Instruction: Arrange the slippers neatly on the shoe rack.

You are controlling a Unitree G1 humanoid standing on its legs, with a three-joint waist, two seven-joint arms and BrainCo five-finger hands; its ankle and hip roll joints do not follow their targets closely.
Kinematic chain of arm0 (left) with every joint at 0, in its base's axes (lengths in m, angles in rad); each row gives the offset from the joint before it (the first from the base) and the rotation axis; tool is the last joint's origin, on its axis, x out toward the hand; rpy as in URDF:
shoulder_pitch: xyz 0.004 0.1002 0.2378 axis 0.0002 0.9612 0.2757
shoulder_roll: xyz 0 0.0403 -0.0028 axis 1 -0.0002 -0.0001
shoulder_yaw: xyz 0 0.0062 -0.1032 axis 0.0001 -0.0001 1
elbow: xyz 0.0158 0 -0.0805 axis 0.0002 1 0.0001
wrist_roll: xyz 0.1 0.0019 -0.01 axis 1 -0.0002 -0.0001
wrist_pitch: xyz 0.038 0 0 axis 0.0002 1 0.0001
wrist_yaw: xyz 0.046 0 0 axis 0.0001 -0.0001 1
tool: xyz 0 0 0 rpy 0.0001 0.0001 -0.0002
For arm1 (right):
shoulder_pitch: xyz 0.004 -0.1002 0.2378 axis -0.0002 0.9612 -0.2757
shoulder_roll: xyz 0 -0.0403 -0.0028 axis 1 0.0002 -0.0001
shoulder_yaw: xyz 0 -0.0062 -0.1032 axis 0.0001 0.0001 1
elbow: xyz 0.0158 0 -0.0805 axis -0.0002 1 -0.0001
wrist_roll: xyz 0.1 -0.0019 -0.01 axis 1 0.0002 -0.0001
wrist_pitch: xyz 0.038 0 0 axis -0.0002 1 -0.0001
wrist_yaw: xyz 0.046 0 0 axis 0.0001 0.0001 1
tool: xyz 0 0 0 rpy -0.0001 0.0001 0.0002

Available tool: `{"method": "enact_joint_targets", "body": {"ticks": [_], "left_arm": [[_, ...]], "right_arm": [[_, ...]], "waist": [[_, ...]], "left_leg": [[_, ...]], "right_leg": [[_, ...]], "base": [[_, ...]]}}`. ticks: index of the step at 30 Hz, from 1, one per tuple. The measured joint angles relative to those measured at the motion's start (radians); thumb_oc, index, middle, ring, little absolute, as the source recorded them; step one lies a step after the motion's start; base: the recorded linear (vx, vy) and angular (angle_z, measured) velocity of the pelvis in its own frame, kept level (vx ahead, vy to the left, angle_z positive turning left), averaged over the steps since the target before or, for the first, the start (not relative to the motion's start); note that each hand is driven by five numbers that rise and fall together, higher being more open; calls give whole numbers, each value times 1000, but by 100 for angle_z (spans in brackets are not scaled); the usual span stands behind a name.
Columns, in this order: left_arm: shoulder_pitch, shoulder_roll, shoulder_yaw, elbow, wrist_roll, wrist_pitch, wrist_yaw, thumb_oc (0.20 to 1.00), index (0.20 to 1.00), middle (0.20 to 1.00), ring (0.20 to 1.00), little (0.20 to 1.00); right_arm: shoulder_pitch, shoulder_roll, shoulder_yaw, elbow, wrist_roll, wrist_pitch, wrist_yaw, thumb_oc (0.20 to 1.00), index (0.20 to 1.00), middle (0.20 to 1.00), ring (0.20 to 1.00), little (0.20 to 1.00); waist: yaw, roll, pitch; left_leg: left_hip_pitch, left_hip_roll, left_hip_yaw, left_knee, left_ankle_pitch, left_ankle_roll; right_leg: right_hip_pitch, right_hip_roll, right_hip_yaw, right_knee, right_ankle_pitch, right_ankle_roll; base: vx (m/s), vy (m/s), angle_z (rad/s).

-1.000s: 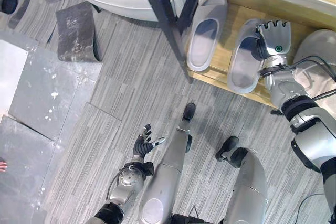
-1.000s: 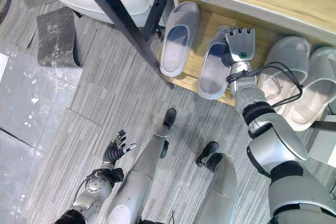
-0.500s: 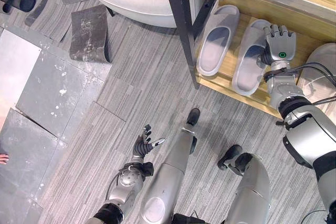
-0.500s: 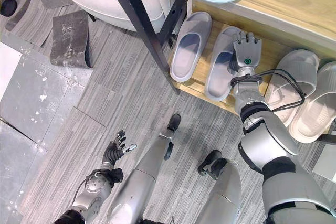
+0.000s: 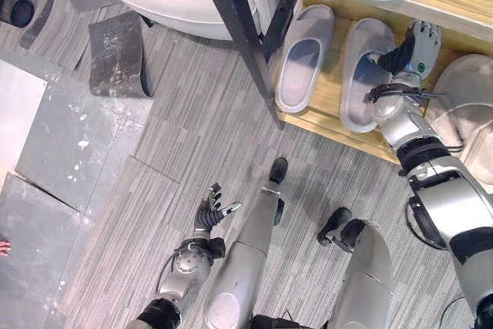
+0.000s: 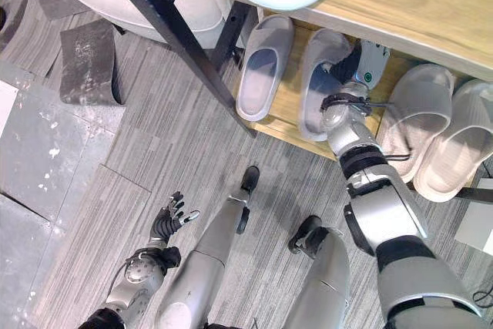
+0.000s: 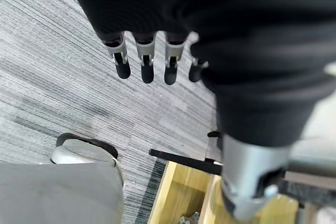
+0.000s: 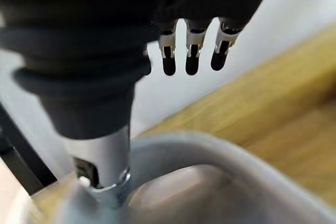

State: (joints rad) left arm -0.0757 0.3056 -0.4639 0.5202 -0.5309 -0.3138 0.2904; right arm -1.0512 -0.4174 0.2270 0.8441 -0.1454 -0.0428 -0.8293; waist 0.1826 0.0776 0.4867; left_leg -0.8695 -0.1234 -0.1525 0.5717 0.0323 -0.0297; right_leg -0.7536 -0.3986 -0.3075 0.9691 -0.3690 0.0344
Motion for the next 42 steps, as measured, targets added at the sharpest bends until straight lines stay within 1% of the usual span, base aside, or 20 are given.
{"method": "enact_joint_targets", "body": {"ticks": [1,2,3,5,7,11,13,16,17,19,20,24,26,27,30,31,35,37,39,42], "left_arm": [[0,1,-5,5,0,3,6,1000,1000,1000,1000,1000],[0,0,-6,5,0,5,6,1000,1000,1000,1000,1000],[0,0,-6,6,0,7,7,1000,1000,1000,1000,1000],[1,-1,-5,8,1,8,12,1000,1000,1000,1000,1000],[2,-2,-5,11,1,13,16,1000,1000,1000,1000,1000],[7,-5,-6,15,1,23,15,1000,1000,1000,1000,1000],[7,-8,-5,14,1,23,15,1000,1000,1000,1000,1000],[3,-23,-7,15,1,23,15,1000,1000,1000,1000,1000],[2,-28,-6,18,1,23,16,1000,1000,1000,1000,1000],[0,-31,-6,25,1,24,15,1000,1000,1000,1000,1000],[-2,-31,-7,31,1,25,15,1000,1000,1000,1000,1000],[-5,-31,-5,42,-1,28,13,1000,1000,1000,1000,1000],[-10,-30,-4,46,-1,36,13,1000,1000,1000,1000,1000],[-13,-30,-4,48,-1,37,12,1000,1000,1000,1000,1000],[-16,-30,-4,53,-4,39,13,1000,1000,1000,1000,1000],[-16,-30,-4,54,-4,40,13,1000,1000,1000,1000,1000],[-16,-29,-3,53,-11,41,14,1000,1000,1000,1000,1000],[-16,-28,-4,54,-11,41,13,1000,1000,1000,1000,1000],[-16,-28,-4,55,-10,41,13,1000,1000,1000,1000,1000],[-16,-30,-5,62,-10,41,13,1000,1000,1000,1000,1000]], "right_arm": [[20,48,-56,-30,75,-49,-33,1000,1000,1000,1000,1000],[27,57,-52,-26,112,-63,-35,1000,1000,1000,1000,1000],[60,79,-75,-67,168,-93,-42,1000,1000,1000,1000,1000],[111,111,-92,-110,219,-135,-42,1000,1000,1000,1000,1000],[165,121,-86,-151,236,-156,-32,1000,1000,1000,1000,1000],[205,136,-81,-154,237,-156,-16,1000,1000,1000,1000,1000],[224,136,-83,-186,234,-156,-10,1000,1000,1000,1000,1000],[265,171,-108,-249,253,-177,-5,1000,1000,1000,1000,1000],[276,194,-120,-258,278,-195,4,1000,1000,1000,1000,1000],[285,226,-115,-258,332,-203,25,1000,1000,1000,1000,1000],[282,241,-100,-243,391,-220,60,1000,1000,1000,1000,1000],[244,251,-76,-148,521,-265,139,1000,1000,1000,1000,1000],[177,249,-64,-78,565,-258,164,1000,1000,1000,1000,1000],[136,249,-45,-41,591,-250,188,1000,1000,1000,1000,1000],[56,263,-12,57,599,-228,203,1000,1000,1000,1000,1000],[42,264,-3,66,605,-212,211,1000,1000,1000,1000,1000],[14,278,-3,93,620,-210,218,1000,1000,1000,1000,1000],[8,278,-3,93,642,-211,219,1000,1000,1000,1000,1000],[3,279,1,95,661,-210,226,1000,1000,1000,1000,1000],[0,279,2,100,676,-194,232,1000,1000,1000,1000,1000]], "waist": [[-9,0,0],[-12,0,0],[-14,0,0],[-16,0,0],[-18,-2,1],[-35,-4,3],[-42,-4,3],[-52,-6,5],[-57,-10,7],[-66,-13,9],[-67,-12,9],[-63,-14,11],[-66,-16,10],[-65,-16,11],[-54,-17,11],[-47,-17,11],[-27,-16,10],[-27,-16,10],[-27,-15,10],[-27,-13,9]], "left_leg": [[-1,1,2,-1,1,1],[-1,2,3,-1,-4,-5],[-1,6,3,-4,-5,-6],[0,13,3,-12,-5,-8],[0,16,3,-30,-5,-8],[0,25,8,-37,-2,-6],[1,27,10,-39,0,-4],[8,29,17,-47,3,2],[15,31,23,-52,7,6],[23,33,24,-57,13,0],[29,34,25,-66,13,0],[36,36,24,-76,17,6],[37,42,25,-78,16,5],[39,43,27,-84,14,-2],[47,49,25,-103,19,-9],[51,49,25,-111,19,-9],[53,50,22,-134,19,-9],[55,51,21,-138,19,-9],[62,51,22,-141,25,-18],[74,52,21,-141,31,-18]], "right_leg": [[-3,2,3,-2,1,1],[-3,2,4,-2,1,1],[-2,7,4,-7,2,0],[-3,14,5,-17,4,-2],[-7,19,6,-32,13,-1],[-8,29,7,-50,23,-2],[-6,32,8,-57,25,2],[0,39,10,-70,29,6],[3,42,15,-77,39,17],[9,44,17,-87,43,21],[13,45,19,-90,43,21],[17,45,17,-99,45,17],[19,50,19,-102,48,11],[17,55,22,-104,50,9],[18,60,23,-113,60,5],[18,60,23,-117,60,6],[18,60,12,-122,60,2],[18,60,11,-122,63,-3],[19,60,14,-122,62,-5],[29,61,16,-121,59,-7]], "base": [[19,-14,-9],[32,-9,-6],[19,-1,-4],[20,13,-5],[18,5,-4],[14,8,-9],[12,18,-4],[8,23,-5],[3,22,-9],[-5,18,-8],[-10,0,-4],[3,1,0],[10,0,-10],[15,-12,-7],[16,-9,-5],[0,0,0],[23,1,6],[25,11,0],[25,17,-7],[6,3,-3]]}}
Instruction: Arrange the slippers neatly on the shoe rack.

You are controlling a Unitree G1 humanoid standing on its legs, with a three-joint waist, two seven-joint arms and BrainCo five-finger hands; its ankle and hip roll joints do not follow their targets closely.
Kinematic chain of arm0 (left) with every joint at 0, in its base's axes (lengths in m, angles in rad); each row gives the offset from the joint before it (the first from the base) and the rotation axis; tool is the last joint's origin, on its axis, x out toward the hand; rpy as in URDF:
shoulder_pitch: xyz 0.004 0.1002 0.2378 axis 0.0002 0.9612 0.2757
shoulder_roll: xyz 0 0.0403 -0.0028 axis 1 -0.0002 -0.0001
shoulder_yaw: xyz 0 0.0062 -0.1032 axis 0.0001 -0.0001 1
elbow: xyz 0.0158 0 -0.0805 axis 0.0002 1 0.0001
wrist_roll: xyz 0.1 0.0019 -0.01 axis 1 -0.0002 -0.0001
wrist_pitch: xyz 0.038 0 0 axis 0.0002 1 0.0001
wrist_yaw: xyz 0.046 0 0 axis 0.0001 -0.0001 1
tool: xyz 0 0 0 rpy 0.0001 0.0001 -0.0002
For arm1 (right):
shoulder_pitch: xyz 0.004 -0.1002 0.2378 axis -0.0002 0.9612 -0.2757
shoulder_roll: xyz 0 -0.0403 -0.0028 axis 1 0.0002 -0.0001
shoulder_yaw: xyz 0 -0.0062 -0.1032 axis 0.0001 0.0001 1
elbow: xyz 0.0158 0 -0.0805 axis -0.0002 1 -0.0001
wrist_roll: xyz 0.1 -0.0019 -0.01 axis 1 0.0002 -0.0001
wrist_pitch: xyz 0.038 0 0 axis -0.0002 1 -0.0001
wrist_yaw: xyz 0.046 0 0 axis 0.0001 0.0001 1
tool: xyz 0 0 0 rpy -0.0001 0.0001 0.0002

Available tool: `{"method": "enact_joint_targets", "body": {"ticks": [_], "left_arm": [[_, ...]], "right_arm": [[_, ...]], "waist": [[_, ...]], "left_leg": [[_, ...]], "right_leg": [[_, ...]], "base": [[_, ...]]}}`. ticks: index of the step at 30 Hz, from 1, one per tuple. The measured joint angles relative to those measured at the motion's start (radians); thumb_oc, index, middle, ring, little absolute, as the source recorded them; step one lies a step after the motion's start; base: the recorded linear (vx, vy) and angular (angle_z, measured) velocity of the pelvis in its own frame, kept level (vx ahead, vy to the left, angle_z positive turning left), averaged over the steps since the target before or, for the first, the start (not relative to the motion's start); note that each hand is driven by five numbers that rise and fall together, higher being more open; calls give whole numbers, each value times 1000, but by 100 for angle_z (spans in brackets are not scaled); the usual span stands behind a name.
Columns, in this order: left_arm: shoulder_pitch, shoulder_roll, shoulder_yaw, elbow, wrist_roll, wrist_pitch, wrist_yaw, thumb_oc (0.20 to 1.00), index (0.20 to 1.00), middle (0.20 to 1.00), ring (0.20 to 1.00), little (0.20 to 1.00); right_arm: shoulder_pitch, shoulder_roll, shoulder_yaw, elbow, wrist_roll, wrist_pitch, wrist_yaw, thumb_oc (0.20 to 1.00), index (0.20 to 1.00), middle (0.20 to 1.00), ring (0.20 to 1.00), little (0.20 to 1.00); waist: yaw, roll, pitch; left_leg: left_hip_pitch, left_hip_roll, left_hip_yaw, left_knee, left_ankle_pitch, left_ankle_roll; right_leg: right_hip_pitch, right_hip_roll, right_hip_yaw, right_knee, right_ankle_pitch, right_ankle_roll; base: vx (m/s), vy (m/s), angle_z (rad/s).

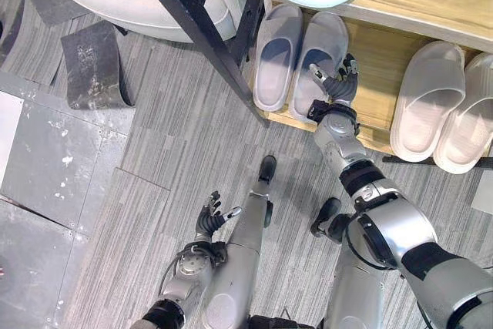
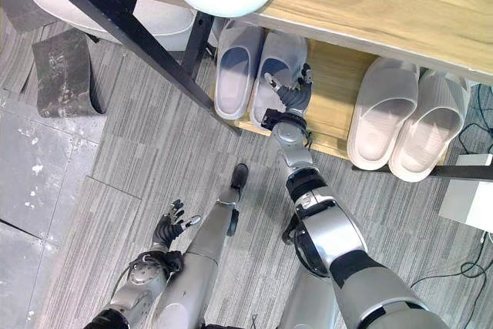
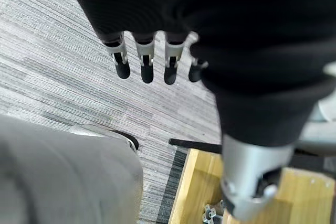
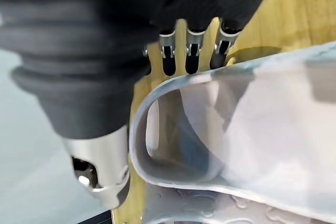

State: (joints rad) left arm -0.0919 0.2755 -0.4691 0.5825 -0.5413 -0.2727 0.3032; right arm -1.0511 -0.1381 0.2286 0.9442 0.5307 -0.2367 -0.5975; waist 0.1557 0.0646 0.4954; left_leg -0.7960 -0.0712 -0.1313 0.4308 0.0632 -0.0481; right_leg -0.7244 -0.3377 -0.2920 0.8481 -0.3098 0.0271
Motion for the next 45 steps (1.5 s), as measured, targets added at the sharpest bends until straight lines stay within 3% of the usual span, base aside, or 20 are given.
{"method": "enact_joint_targets", "body": {"ticks": [4,12,16,22,27,29,32,35,37,42,45], "left_arm": [[-1,-1,1,15,0,-1,0,1000,1000,1000,1000,1000],[8,-10,9,69,4,-4,0,1000,1000,1000,1000,1000],[19,0,10,61,15,-6,-21,1000,1000,1000,1000,1000],[40,16,12,10,23,-2,-47,1000,1000,1000,1000,1000],[62,-24,55,137,56,17,-67,1000,1000,1000,1000,1000],[89,-31,79,137,68,27,-72,1000,1000,1000,1000,1000],[147,-39,124,114,108,36,-88,1000,1000,1000,1000,1000],[159,-40,138,150,165,53,-97,1000,1000,1000,1000,1000],[152,-40,138,132,193,66,-107,1000,1000,1000,1000,1000],[163,-28,106,39,257,72,-141,1000,1000,1000,1000,1000],[168,20,28,-38,314,81,-182,1000,1000,1000,1000,1000]], "right_arm": [[1,-13,16,15,-3,16,12,1000,1000,1000,1000,1000],[32,-83,63,60,-215,72,8,1000,1000,1000,1000,1000],[41,-206,69,297,-405,146,-18,1000,1000,1000,1000,1000],[107,-248,65,358,-481,195,-31,1000,1000,1000,1000,1000],[297,-144,91,116,-504,179,17,1000,1000,1000,1000,1000],[483,-119,164,-90,-536,148,77,1000,1000,1000,1000,1000],[807,-93,165,-358,-530,129,177,1000,1000,1000,1000,1000],[939,-113,147,-399,-506,109,261,1000,1000,1000,1000,1000],[1013,-146,111,-444,-458,106,322,1000,1000,1000,1000,1000],[1143,-218,107,-520,-420,82,435,1000,1000,1000,1000,1000],[1211,-223,96,-519,-413,85,499,1000,1000,1000,1000,1000]], "waist": [[0,1,0],[5,9,-4],[22,24,-25],[14,49,-69],[-13,34,-154],[-24,20,-186],[-53,1,-231],[-105,-19,-306],[-119,-23,-323],[-138,-5,-367],[-147,4,-381]], "left_leg": [[17,0,0,-4,1,0],[125,8,-9,-104,34,2],[238,21,-26,-244,87,1],[352,39,-46,-349,147,3],[432,65,-17,-407,127,-8],[473,87,9,-430,133,0],[573,107,31,-484,132,-3],[597,126,50,-500,118,-8],[629,136,64,-510,116,-7],[652,138,82,-510,105,-2],[675,135,89,-511,93,-3]], "right_leg": [[18,0,-1,-4,-3,0],[119,17,-17,-95,24,25],[222,36,-56,-194,57,41],[349,65,-98,-299,85,52],[412,93,-83,-371,99,58],[449,122,-63,-420,117,57],[548,152,-65,-499,133,62],[590,181,-51,-577,159,71],[635,198,-41,-633,183,73],[690,215,-36,-733,229,84],[723,217,-30,-776,249,87]], "base": [[0,0,0],[17,-19,1],[23,-41,7],[55,-29,6],[100,-43,-20],[98,-46,-38],[97,-62,-23],[108,-34,-27],[98,-25,-18],[64,-9,-10],[55,-14,-9]]}}
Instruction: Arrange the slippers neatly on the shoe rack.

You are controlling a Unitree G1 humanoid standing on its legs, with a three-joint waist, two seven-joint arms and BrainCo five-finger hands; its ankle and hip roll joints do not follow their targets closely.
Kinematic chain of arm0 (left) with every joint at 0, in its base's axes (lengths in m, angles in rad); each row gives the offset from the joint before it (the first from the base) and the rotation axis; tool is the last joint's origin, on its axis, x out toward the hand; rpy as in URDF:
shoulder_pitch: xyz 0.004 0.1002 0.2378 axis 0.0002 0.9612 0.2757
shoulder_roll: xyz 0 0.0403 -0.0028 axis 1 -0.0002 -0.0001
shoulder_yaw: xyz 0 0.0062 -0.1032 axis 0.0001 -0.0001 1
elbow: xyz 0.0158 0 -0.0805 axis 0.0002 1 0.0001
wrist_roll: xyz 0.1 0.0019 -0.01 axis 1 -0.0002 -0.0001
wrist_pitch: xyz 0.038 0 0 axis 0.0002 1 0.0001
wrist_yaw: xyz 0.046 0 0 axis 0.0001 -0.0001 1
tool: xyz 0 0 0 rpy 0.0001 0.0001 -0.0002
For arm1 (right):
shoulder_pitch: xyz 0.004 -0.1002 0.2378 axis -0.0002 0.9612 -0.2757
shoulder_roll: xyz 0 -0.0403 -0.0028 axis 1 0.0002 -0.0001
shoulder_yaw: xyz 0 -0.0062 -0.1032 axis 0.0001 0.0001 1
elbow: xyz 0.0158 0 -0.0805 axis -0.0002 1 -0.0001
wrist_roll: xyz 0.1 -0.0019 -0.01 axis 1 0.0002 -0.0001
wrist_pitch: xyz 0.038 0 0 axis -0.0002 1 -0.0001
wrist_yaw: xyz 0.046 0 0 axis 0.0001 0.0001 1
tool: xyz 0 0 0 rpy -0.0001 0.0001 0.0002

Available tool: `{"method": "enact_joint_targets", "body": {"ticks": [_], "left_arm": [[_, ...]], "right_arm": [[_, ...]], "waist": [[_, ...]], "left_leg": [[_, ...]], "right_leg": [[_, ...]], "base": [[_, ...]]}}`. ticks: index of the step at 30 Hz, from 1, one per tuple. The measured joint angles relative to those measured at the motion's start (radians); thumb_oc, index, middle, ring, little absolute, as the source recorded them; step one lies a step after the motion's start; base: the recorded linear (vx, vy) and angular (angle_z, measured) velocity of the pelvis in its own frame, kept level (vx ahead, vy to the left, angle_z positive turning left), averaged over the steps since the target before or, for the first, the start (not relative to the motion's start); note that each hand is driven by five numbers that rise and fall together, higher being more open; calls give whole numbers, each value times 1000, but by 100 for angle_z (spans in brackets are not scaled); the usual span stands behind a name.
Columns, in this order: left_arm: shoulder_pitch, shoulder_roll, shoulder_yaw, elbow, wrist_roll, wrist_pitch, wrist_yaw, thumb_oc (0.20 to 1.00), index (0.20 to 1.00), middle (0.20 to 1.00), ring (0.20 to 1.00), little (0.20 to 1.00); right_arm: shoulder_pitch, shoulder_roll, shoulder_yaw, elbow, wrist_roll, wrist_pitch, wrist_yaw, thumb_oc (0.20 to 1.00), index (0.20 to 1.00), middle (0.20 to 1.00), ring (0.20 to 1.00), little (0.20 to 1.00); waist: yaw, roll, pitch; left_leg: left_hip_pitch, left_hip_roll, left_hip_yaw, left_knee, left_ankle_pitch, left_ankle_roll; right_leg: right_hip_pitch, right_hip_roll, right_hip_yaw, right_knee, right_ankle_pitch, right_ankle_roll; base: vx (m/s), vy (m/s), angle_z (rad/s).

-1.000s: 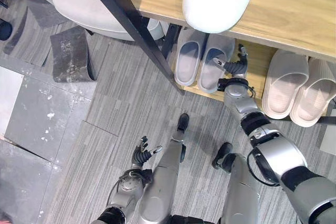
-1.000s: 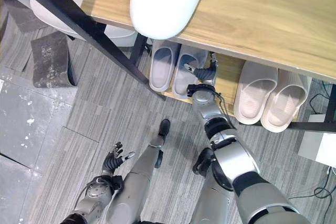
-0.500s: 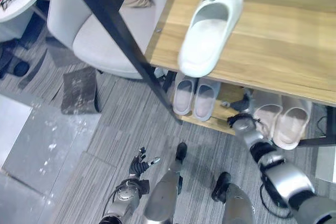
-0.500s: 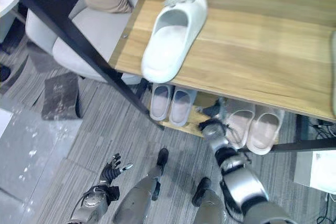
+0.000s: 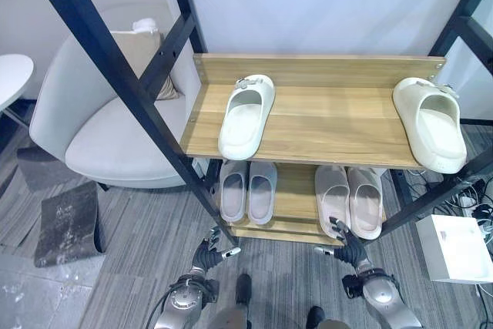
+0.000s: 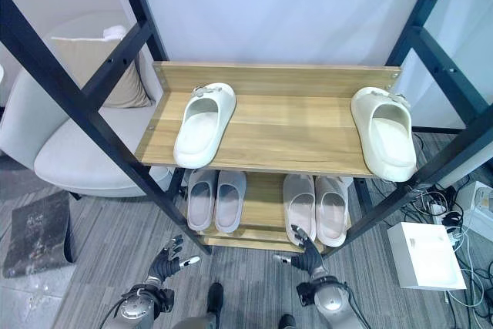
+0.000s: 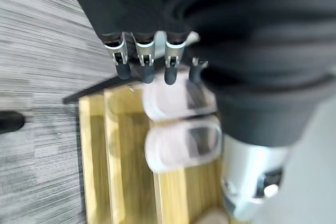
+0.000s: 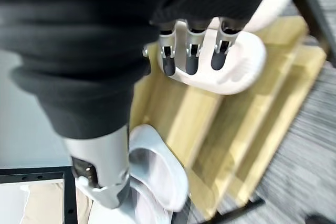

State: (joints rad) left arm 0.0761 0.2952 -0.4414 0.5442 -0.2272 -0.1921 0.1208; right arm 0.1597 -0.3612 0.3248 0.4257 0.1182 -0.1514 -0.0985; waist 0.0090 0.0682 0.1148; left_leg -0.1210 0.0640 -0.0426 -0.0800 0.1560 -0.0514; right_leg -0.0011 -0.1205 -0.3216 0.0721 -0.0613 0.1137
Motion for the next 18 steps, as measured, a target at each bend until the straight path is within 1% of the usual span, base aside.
{"method": "enact_joint_targets", "body": {"ticks": [1,2,4,5,7,8,9,10,11,12,14,15,16,18], "left_arm": [[1,0,0,-11,17,2,-12,1000,1000,1000,1000,1000],[-10,17,-37,-45,44,9,-25,1000,1000,1000,1000,1000],[-26,41,-84,-89,91,7,-59,1000,1000,1000,1000,1000],[-50,49,-128,-104,125,11,-77,1000,1000,1000,1000,1000],[-91,51,-194,-110,181,13,-107,1000,1000,1000,1000,1000],[-101,47,-204,-110,200,13,-115,1000,1000,1000,1000,1000],[-141,51,-256,-110,246,25,-126,1000,1000,1000,1000,1000],[-148,46,-267,-110,261,24,-136,1000,1000,1000,1000,1000],[-182,40,-289,-118,282,34,-144,1000,1000,1000,1000,1000],[-246,60,-356,-154,298,35,-166,1000,1000,1000,1000,1000],[-318,63,-397,-235,325,29,-194,1000,1000,1000,1000,1000],[-368,80,-428,-289,330,31,-209,1000,1000,1000,1000,1000],[-392,84,-430,-333,329,20,-223,1000,1000,1000,1000,1000],[-450,103,-431,-456,324,22,-247,1000,1000,1000,1000,1000]], "right_arm": [[24,-1,-1,3,0,1,9,1000,1000,1000,1000,1000],[46,-5,-4,19,-2,1,27,1000,1000,1000,1000,1000],[50,-13,-8,47,-8,7,38,1000,1000,1000,1000,1000],[59,-18,-20,72,-23,8,44,1000,1000,1000,1000,1000],[53,-27,-23,122,-44,11,44,1000,1000,1000,1000,1000],[51,-27,-24,131,-51,12,43,1000,1000,1000,1000,1000],[38,-25,-24,178,-60,11,38,1000,1000,1000,1000,1000],[34,-26,-24,187,-60,22,36,1000,1000,1000,1000,1000],[30,-25,-25,204,-64,20,28,1000,1000,1000,1000,1000],[3,-17,-27,257,-80,29,16,1000,1000,1000,1000,1000],[-21,-17,-29,295,-80,25,2,1000,1000,1000,1000,1000],[-34,-17,-30,318,-80,23,-4,1000,1000,1000,1000,1000],[-40,-18,-30,319,-80,27,-6,1000,1000,1000,1000,1000],[-45,-20,-31,305,-80,26,-12,1000,1000,1000,1000,1000]], "waist": [[-10,1,-6],[-15,2,-10],[-26,4,-13],[-31,3,-17],[-47,1,-23],[-57,0,-25],[-62,-3,-29],[-64,-2,-30],[-81,-6,-30],[-82,-3,-34],[-90,0,-37],[-91,0,-37],[-89,3,-39],[-103,4,-39]], "left_leg": [[2,0,2,0,-7,-4],[3,1,10,0,-8,-6],[4,3,19,0,-9,-6],[4,3,26,0,-9,-5],[4,2,35,0,-10,-4],[5,3,41,0,-11,-4],[6,3,52,0,-11,-3],[5,2,52,-7,-11,-3],[6,3,61,-1,-12,-3],[6,2,62,-2,-12,-3],[8,0,76,-6,-14,-2],[8,0,79,-6,-14,-1],[7,-1,80,-7,-14,-1],[9,-1,80,-6,-12,1]], "right_leg": [[0,0,5,-4,2,1],[4,4,20,-21,13,2],[14,8,22,-47,29,1],[17,9,29,-67,42,4],[23,11,44,-93,59,5],[24,12,48,-101,65,6],[28,13,52,-116,75,6],[32,13,53,-124,81,6],[31,12,62,-133,85,8],[31,12,65,-138,91,8],[33,10,76,-152,101,11],[34,10,78,-157,108,12],[37,10,78,-159,110,13],[39,9,79,-159,111,12]], "base": [[44,-16,-16],[29,-9,-16],[40,-15,-18],[28,-14,-19],[9,-1,-19],[8,14,-20],[7,10,-16],[9,12,-16],[12,10,-10],[24,15,-12],[19,18,-16],[11,16,-14],[22,14,-8],[0,0,0]]}}
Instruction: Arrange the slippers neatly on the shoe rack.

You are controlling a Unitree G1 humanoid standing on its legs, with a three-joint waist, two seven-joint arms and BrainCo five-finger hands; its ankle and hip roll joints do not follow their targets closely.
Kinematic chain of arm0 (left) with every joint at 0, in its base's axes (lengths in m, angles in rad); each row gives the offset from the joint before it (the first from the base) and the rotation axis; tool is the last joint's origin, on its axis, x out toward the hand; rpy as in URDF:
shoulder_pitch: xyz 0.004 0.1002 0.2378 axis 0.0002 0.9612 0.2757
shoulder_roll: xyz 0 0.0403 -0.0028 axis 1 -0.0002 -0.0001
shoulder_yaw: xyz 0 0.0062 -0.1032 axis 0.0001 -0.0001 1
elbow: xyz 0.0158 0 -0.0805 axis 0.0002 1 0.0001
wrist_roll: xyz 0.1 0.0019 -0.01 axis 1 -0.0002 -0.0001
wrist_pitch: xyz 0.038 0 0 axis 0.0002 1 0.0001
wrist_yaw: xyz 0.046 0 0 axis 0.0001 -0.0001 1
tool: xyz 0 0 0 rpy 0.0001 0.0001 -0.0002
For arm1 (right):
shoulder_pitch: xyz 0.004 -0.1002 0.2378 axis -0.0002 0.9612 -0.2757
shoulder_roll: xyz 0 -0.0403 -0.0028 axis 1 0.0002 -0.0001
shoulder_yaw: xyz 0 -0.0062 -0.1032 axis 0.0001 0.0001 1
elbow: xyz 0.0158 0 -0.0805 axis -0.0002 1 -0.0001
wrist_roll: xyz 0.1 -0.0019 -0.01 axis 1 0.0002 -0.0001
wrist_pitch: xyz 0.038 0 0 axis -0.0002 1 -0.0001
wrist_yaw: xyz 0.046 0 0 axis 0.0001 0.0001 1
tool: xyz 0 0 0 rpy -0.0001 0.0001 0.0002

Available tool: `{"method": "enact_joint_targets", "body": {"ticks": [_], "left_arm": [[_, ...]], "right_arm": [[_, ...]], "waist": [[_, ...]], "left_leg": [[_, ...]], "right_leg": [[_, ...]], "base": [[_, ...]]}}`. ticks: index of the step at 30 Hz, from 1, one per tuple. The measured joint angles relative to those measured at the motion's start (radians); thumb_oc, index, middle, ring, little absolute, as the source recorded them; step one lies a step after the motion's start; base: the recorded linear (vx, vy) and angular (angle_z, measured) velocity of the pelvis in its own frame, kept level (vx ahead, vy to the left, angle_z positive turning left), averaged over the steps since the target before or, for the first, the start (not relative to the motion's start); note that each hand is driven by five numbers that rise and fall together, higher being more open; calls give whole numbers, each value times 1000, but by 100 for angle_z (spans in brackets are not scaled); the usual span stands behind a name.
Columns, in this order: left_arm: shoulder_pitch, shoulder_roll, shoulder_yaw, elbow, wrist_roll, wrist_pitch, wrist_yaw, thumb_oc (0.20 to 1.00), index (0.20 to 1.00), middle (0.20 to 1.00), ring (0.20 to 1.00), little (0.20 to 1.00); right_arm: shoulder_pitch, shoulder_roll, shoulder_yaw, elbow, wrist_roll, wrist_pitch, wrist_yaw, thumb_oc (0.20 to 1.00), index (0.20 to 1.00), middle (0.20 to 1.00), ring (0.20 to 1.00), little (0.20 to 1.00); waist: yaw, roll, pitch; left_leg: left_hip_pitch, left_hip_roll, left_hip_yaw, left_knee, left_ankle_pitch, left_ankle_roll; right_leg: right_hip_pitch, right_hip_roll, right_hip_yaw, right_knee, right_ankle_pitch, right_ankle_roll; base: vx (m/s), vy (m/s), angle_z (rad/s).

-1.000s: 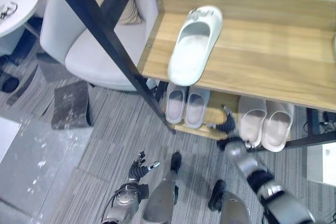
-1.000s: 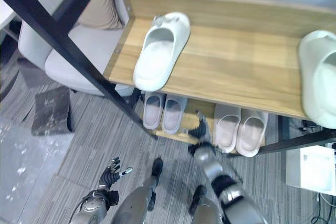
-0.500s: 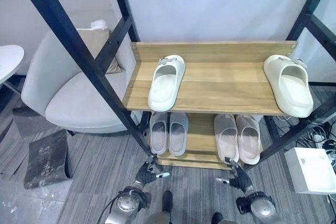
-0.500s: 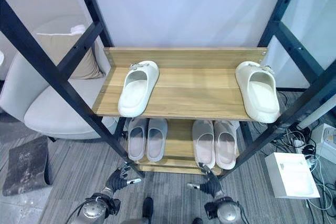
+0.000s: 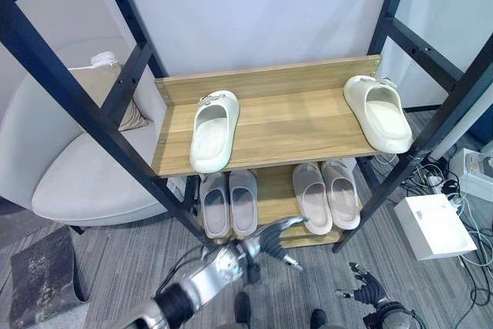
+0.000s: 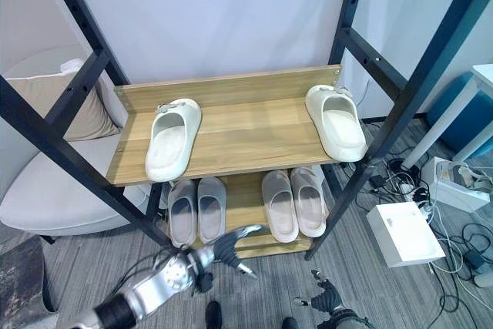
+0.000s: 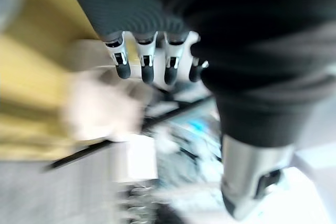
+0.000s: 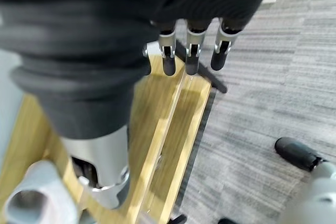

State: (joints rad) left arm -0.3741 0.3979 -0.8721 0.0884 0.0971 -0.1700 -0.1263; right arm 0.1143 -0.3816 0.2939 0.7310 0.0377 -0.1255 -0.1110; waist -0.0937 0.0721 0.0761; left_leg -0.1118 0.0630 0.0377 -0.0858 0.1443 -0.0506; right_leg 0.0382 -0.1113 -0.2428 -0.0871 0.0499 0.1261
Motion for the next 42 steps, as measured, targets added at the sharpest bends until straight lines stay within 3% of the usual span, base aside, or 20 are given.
{"method": "enact_joint_targets", "body": {"ticks": [1,3,9,14,19,21,25,29,42], "left_arm": [[-56,40,8,-167,-33,-17,-24,1000,1000,1000,1000,1000],[-89,46,32,-274,-92,-43,-37,1000,1000,1000,1000,1000],[-118,67,125,-424,-316,-37,-69,1000,1000,1000,1000,1000],[-152,53,274,-435,-347,-44,28,1000,1000,1000,1000,1000],[-195,73,420,-261,-77,-59,237,1000,1000,1000,1000,1000],[-195,100,463,-188,1,-37,289,1000,1000,1000,1000,1000],[-194,231,502,-60,223,-3,390,1000,1000,1000,1000,1000],[-188,251,534,-1,287,31,441,1000,1000,1000,1000,1000],[-188,331,525,167,561,141,471,1000,1000,1000,1000,1000]], "right_arm": [[3,-3,-2,-17,-1,-1,-3,1000,1000,1000,1000,1000],[18,-7,-1,-36,-1,-4,-6,1000,1000,1000,1000,1000],[19,-6,2,-43,-23,0,13,1000,1000,1000,1000,1000],[23,-1,3,-73,-33,2,28,1000,1000,1000,1000,1000],[20,2,3,-76,-36,2,31,1000,1000,1000,1000,1000],[21,0,2,-76,-36,2,31,1000,1000,1000,1000,1000],[29,-16,-4,-96,-37,1,32,1000,1000,1000,1000,1000],[47,-21,-34,-114,-37,0,30,1000,1000,1000,1000,1000],[72,-21,-38,-154,-38,-1,35,1000,1000,1000,1000,1000]], "waist": [[-4,0,0],[-4,5,-5],[-3,14,-9],[4,14,-9],[6,16,-10],[5,17,-10],[4,17,-10],[9,13,-7],[2,-3,11]], "left_leg": [[7,-1,-1,0,3,4],[13,-1,-2,-1,-1,3],[10,-1,-3,0,-7,-4],[11,-3,-7,5,-7,-3],[14,-2,-10,5,-6,-4],[13,-1,-8,5,-6,-4],[12,0,-4,5,-7,-4],[12,-1,-3,5,-7,-4],[4,3,4,4,-8,-6]], "right_leg": [[9,0,-1,0,0,0],[11,-1,-3,0,-5,1],[12,0,-5,0,-7,1],[17,0,-8,0,-7,1],[21,0,-11,0,-8,2],[19,0,-9,0,-8,2],[11,0,-4,0,-8,1],[11,0,-5,-1,-11,-1],[-3,2,1,-1,-13,-3]], "base": [[0,0,0],[10,-3,4],[1,-1,1],[2,-6,1],[5,-6,1],[8,-1,-2],[13,0,-3],[17,1,2],[9,-1,-1]]}}
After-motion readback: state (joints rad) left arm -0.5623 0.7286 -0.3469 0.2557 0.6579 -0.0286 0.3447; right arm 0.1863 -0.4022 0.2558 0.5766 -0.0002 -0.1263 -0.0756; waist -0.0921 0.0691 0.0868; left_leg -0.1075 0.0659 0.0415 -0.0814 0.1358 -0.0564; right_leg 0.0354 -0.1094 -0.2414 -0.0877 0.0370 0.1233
